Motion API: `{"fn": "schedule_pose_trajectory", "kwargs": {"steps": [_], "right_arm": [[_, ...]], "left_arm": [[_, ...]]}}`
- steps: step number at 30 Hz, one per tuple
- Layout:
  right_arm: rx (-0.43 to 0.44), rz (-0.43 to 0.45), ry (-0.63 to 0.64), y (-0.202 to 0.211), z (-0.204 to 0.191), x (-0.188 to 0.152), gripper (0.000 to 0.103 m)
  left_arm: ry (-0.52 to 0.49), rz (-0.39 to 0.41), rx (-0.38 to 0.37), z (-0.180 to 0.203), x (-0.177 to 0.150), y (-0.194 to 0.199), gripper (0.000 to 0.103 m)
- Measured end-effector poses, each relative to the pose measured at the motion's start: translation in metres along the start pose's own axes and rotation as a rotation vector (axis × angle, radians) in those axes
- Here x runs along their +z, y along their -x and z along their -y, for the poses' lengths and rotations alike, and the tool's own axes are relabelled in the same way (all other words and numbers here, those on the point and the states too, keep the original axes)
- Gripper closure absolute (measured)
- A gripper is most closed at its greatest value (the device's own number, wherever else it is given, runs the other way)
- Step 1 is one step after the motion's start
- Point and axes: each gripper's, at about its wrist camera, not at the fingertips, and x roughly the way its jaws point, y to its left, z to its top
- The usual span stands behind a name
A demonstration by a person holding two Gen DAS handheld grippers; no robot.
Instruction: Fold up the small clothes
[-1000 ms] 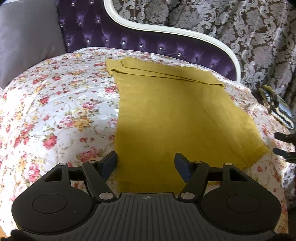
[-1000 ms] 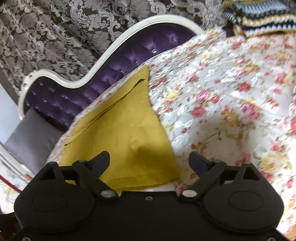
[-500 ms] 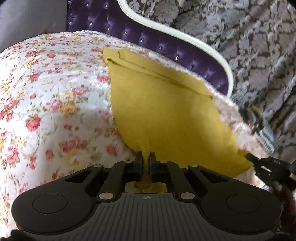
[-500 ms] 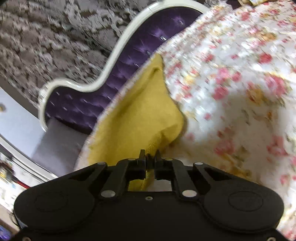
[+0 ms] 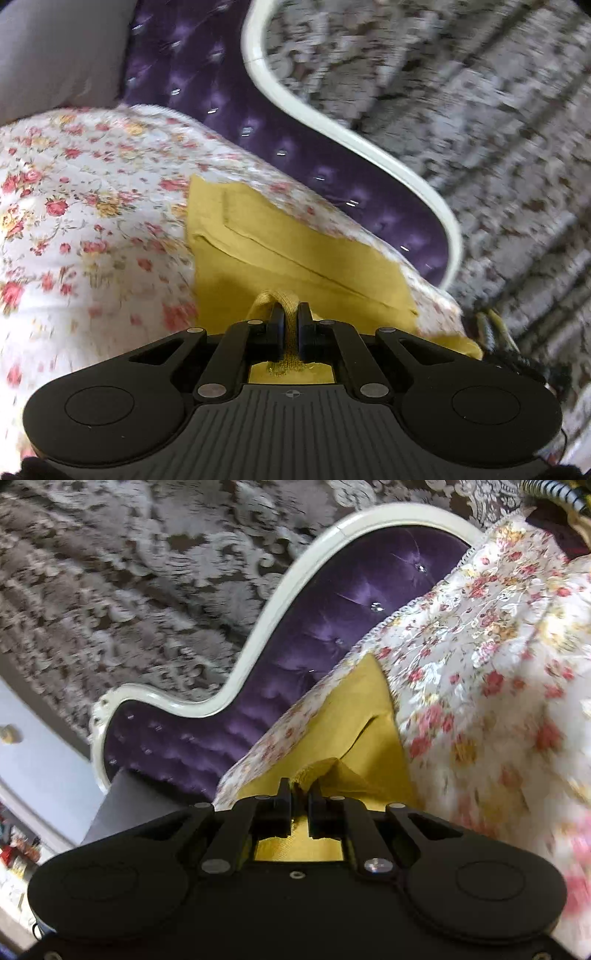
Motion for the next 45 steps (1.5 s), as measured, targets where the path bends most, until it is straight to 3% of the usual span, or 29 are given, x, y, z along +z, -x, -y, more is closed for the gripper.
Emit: {"fn": "schedule_pose_trajectory", "kwargs": {"steps": [3, 6, 7, 8, 10, 11, 16, 21, 26, 30, 34, 37, 41, 45], "right_arm": [[-0.051, -0.028, 0.029, -0.032, 0.014, 0.013, 0.087], [-0.104, -0.064, 0.108, -0.059, 0.015, 0.016, 0.079], [-0.11, -0.063, 0.137, -0.063, 0.014, 0.016, 0.072], [-0.117, -0.05, 0.158, -0.063, 0.013, 0.016, 0.054], [-0.104, -0.008, 0.183, -0.054, 0.009, 0.017, 0.043], [-0.091, 0.012, 0.192, -0.047, 0.008, 0.017, 0.043], [-0.12, 0.034, 0.271, -0.026, -0.002, 0.016, 0.043], [-0.197, -0.012, 0.417, -0.019, -0.014, 0.003, 0.043], [-0.252, -0.093, 0.602, -0.016, -0.029, -0.02, 0.043], [-0.321, -0.195, 0.765, -0.039, -0.038, -0.039, 0.043], [-0.368, -0.2, 0.833, -0.075, -0.041, -0.032, 0.044], [-0.391, -0.127, 0.804, -0.091, -0.04, -0.01, 0.044], [-0.353, -0.023, 0.693, -0.079, -0.038, 0.013, 0.044], [-0.312, -0.034, 0.676, -0.064, -0.034, 0.01, 0.044]], "left_arm": [[0.002, -0.014, 0.043, -0.01, 0.013, -0.03, 0.097], [0.015, -0.031, 0.088, -0.023, 0.021, -0.053, 0.095], [0.018, -0.032, 0.101, -0.026, 0.024, -0.057, 0.094], [0.011, -0.036, 0.113, -0.03, 0.027, -0.059, 0.094], [-0.048, -0.008, 0.151, -0.027, 0.03, -0.055, 0.09], [-0.085, 0.017, 0.172, -0.024, 0.03, -0.049, 0.081], [-0.198, 0.053, 0.222, -0.023, 0.029, -0.031, 0.064], [-0.399, -0.021, 0.3, -0.013, 0.011, -0.025, 0.063], [-0.593, -0.088, 0.3, 0.002, -0.018, -0.021, 0.063], [-0.702, -0.128, 0.299, 0.011, -0.03, -0.042, 0.063], [-0.712, -0.099, 0.314, 0.012, -0.012, -0.069, 0.063], [-0.669, -0.064, 0.34, 0.009, 0.014, -0.09, 0.063], [-0.519, 0.02, 0.347, 0.002, 0.045, -0.087, 0.063], [-0.501, 0.003, 0.301, -0.001, 0.045, -0.076, 0.062]]}}
